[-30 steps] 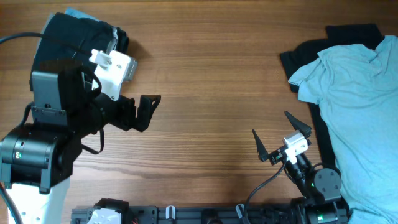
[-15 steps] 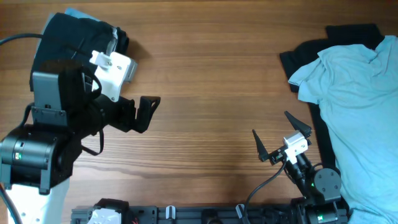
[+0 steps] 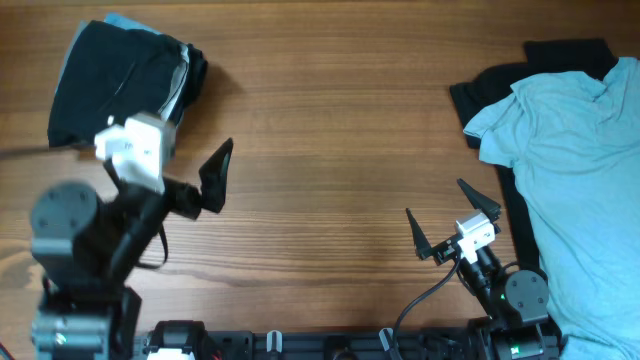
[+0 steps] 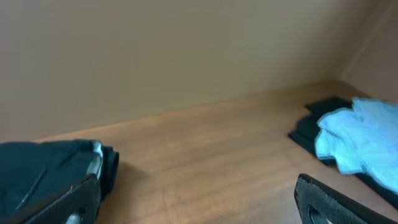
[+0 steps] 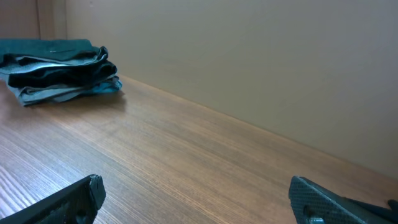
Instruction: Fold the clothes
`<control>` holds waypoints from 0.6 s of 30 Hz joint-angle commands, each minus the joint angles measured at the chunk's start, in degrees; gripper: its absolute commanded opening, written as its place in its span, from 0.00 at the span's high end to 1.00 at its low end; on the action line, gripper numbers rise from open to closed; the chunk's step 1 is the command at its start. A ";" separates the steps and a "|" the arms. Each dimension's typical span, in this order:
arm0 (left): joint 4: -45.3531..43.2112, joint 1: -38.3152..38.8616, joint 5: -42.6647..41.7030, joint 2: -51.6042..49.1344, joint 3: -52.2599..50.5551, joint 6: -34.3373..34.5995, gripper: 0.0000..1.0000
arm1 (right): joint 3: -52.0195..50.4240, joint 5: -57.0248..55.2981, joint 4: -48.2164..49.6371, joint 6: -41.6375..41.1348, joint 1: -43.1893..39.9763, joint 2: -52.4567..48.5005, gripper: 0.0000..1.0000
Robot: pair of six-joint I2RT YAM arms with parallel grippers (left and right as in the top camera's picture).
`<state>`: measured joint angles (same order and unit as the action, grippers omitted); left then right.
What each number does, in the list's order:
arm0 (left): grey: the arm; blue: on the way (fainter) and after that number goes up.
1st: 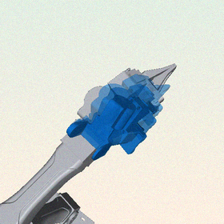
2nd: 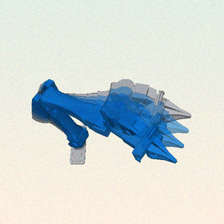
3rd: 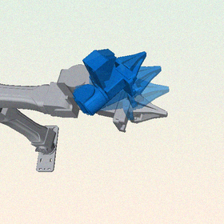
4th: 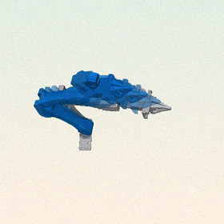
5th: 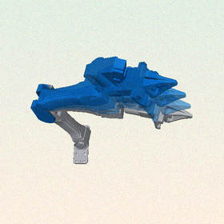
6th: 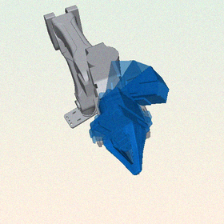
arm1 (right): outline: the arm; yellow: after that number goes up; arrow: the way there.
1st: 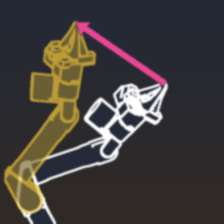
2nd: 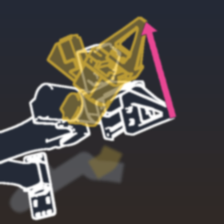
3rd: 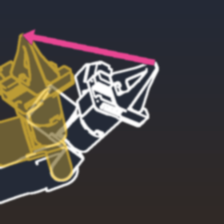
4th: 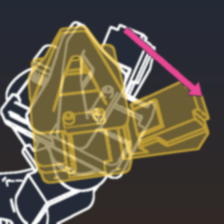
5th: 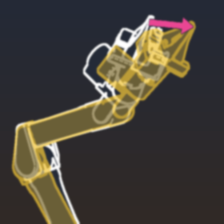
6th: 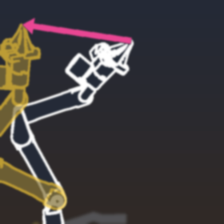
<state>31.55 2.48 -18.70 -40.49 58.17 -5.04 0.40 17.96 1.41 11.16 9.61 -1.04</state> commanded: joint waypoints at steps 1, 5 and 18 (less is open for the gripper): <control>-4.17 -2.10 0.22 8.33 -10.05 6.08 0.00 | -0.11 0.04 0.24 -0.63 0.11 0.76 0.00; -8.83 -3.26 1.68 17.38 -19.37 8.72 0.00 | -0.11 0.04 0.24 -0.61 0.11 0.76 0.00; -21.00 -4.20 1.86 38.38 -41.88 12.20 0.00 | -0.11 0.04 0.24 -0.63 0.11 0.76 0.00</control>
<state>13.13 -1.30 -17.54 -6.35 21.50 4.99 0.40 17.98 1.37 11.14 9.61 -0.99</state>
